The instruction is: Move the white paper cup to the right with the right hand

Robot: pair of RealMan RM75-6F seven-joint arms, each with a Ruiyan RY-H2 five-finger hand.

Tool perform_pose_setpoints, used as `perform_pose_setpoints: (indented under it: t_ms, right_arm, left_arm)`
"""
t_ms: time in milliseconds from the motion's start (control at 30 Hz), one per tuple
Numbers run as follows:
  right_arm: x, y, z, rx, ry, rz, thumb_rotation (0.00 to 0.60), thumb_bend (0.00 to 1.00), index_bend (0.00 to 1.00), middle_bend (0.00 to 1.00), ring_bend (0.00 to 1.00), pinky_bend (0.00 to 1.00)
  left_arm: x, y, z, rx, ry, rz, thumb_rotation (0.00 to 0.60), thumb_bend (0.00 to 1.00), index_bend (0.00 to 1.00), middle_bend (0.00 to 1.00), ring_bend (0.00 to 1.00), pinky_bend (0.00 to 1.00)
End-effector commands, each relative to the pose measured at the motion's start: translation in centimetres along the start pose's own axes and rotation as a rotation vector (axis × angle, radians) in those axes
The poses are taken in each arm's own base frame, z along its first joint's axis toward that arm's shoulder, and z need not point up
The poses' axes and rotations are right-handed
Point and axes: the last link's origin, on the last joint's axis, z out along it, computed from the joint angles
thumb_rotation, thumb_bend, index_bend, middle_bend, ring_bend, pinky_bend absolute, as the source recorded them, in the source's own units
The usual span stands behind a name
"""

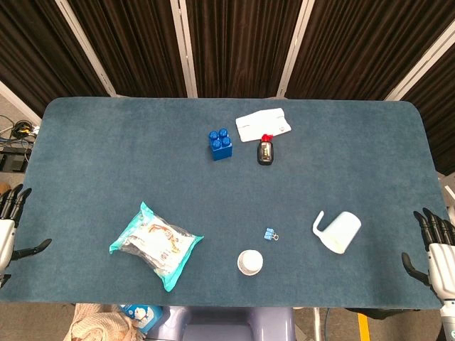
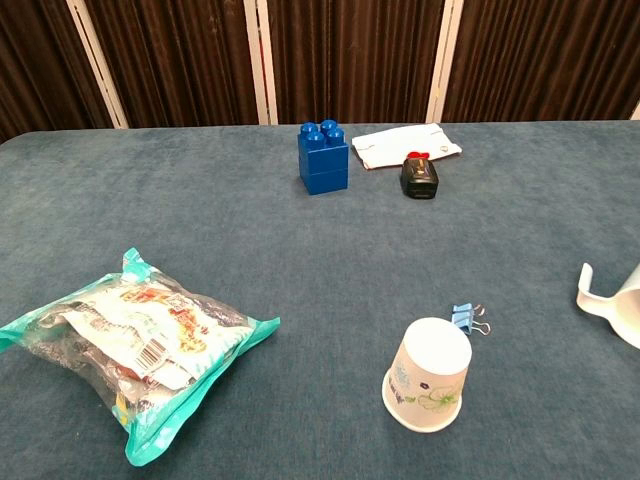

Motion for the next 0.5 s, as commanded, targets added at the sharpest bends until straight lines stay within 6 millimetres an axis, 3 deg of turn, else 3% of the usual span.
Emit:
perform_pose_setpoints:
  t_ms: [33, 500]
  right_arm:
    - [-0.02, -0.03, -0.08, 0.0, -0.001, -0.001, 0.6, 0.4, 0.0, 0.0, 0.0, 0.05]
    - [0.35, -0.85, 0.3, 0.091, 0.004, 0.036, 0.6, 0.35, 0.0, 0.0, 0.0, 0.05]
  left_arm:
    - [-0.02, 0.01, -0.11, -0.005, -0.006, -0.002, 0.6, 0.0, 0.0, 0.0, 0.0, 0.01]
    - [-0.03, 0.03, -0.32, -0.005, -0.018, -0.012, 0.6, 0.0, 0.0, 0.0, 0.0, 0.01]
